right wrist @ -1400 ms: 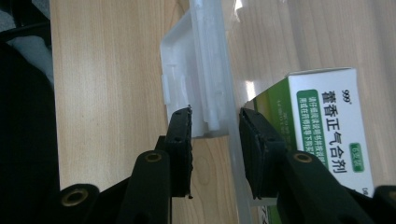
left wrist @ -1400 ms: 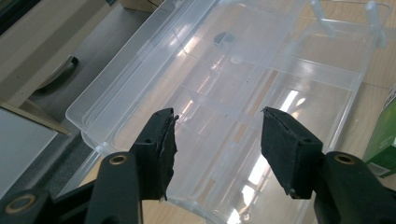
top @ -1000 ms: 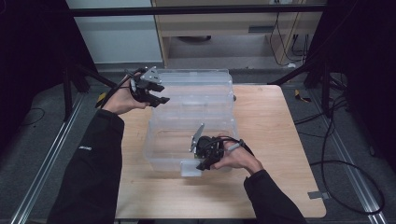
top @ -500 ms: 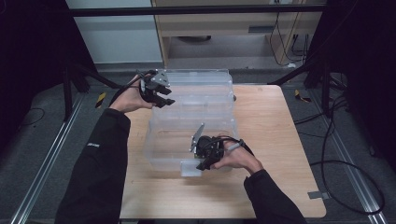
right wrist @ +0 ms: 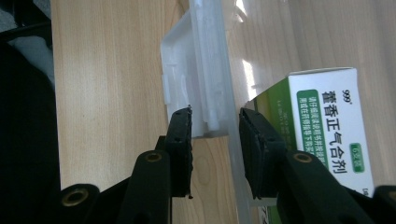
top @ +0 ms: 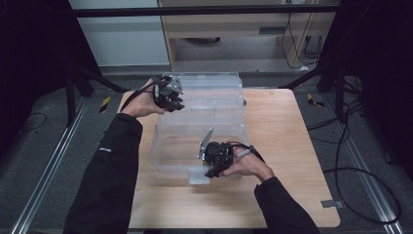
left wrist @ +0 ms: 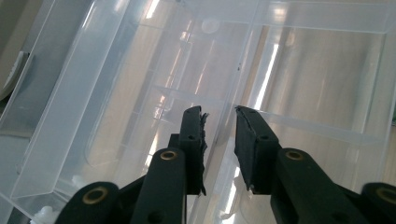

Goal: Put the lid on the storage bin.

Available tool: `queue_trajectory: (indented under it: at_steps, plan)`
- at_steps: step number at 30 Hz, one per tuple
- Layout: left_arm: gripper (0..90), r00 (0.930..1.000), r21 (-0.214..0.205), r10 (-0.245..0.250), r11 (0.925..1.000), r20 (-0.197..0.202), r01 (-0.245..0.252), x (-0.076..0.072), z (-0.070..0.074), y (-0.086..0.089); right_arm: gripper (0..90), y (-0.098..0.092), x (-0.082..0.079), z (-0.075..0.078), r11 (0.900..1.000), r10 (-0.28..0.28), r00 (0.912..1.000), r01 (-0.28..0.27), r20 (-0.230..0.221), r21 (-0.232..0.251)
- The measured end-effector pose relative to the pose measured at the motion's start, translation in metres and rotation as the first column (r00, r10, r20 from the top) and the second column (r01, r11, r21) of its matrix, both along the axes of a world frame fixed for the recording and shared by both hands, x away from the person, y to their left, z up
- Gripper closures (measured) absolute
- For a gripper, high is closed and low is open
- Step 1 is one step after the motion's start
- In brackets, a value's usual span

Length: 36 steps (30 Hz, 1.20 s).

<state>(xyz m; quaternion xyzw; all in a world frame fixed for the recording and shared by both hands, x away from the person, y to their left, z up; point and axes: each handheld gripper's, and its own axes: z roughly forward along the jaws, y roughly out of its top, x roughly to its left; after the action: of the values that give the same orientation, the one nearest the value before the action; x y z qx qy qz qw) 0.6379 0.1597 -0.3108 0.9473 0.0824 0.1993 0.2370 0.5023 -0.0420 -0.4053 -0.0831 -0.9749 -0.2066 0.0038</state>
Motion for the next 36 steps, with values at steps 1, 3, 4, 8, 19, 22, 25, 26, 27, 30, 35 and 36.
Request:
queue_trajectory:
  at_steps: [1, 3, 4, 8, 19, 22, 25, 26, 27, 30, 35, 36]
  plan:
    - [72.8, 1.0000, 0.002, -0.001, 1.0000, 0.000, 0.001, 0.000, 0.000, 0.000, 66.0, 0.000, 0.000, 0.000, 1.0000, 0.002, 1.0000, -0.002, 0.000, 0.001]
    - [73.9, 1.0000, 0.016, -0.006, 0.9998, -0.004, 0.006, 0.000, 0.001, -0.002, 65.9, 0.000, 0.000, 0.000, 1.0000, 0.001, 1.0000, -0.001, -0.002, 0.001]
    - [74.7, 1.0000, 0.023, -0.005, 0.9997, -0.004, 0.005, 0.000, 0.001, -0.003, 66.0, 0.000, 0.000, 0.000, 1.0000, -0.001, 1.0000, 0.001, -0.003, 0.000]
    - [77.3, 0.9999, 0.046, -0.015, 0.9988, -0.006, 0.015, 0.000, 0.003, -0.006, 66.0, 0.000, 0.000, 0.000, 1.0000, -0.005, 1.0000, 0.005, 0.000, -0.003]
    - [84.2, 0.9983, 0.090, -0.057, 0.9943, -0.009, 0.057, -0.003, 0.007, -0.010, 66.3, 0.001, -0.001, 0.000, 0.9999, -0.009, 0.9999, 0.009, 0.012, -0.013]
    - [85.4, 0.9973, 0.126, -0.074, 0.9893, 0.001, 0.073, -0.006, 0.009, -0.012, 66.4, 0.002, -0.001, 0.000, 0.9998, -0.011, 0.9998, 0.011, 0.016, -0.015]
    - [86.6, 0.9969, 0.135, -0.079, 0.9877, -0.011, 0.079, -0.007, 0.011, -0.013, 66.5, 0.002, -0.002, 0.001, 0.9997, -0.014, 0.9998, 0.014, 0.011, -0.019]
    - [86.9, 0.9967, 0.135, -0.080, 0.9875, -0.013, 0.081, -0.007, 0.011, -0.013, 66.5, 0.002, -0.002, 0.001, 0.9996, -0.017, 0.9998, 0.017, 0.008, -0.023]
    - [87.2, 0.9964, 0.141, -0.083, 0.9865, -0.013, 0.084, -0.008, 0.012, -0.013, 66.5, 0.002, -0.002, 0.001, 0.9996, -0.015, 0.9999, 0.016, 0.008, -0.024]
    - [87.8, 0.9958, 0.145, -0.091, 0.9851, -0.011, 0.091, -0.011, 0.013, -0.015, 66.7, 0.003, -0.002, 0.001, 0.9996, -0.018, 0.9998, 0.018, 0.005, -0.021]
    - [88.1, 0.9951, 0.144, -0.097, 0.9847, -0.019, 0.099, -0.016, 0.016, -0.015, 66.9, 0.003, -0.003, 0.001, 0.9994, -0.024, 0.9997, 0.024, 0.009, -0.024]
    - [88.2, 0.9947, 0.146, -0.101, 0.9840, -0.020, 0.103, -0.018, 0.017, -0.015, 66.9, 0.003, -0.003, 0.001, 0.9994, -0.022, 0.9997, 0.022, 0.009, -0.025]
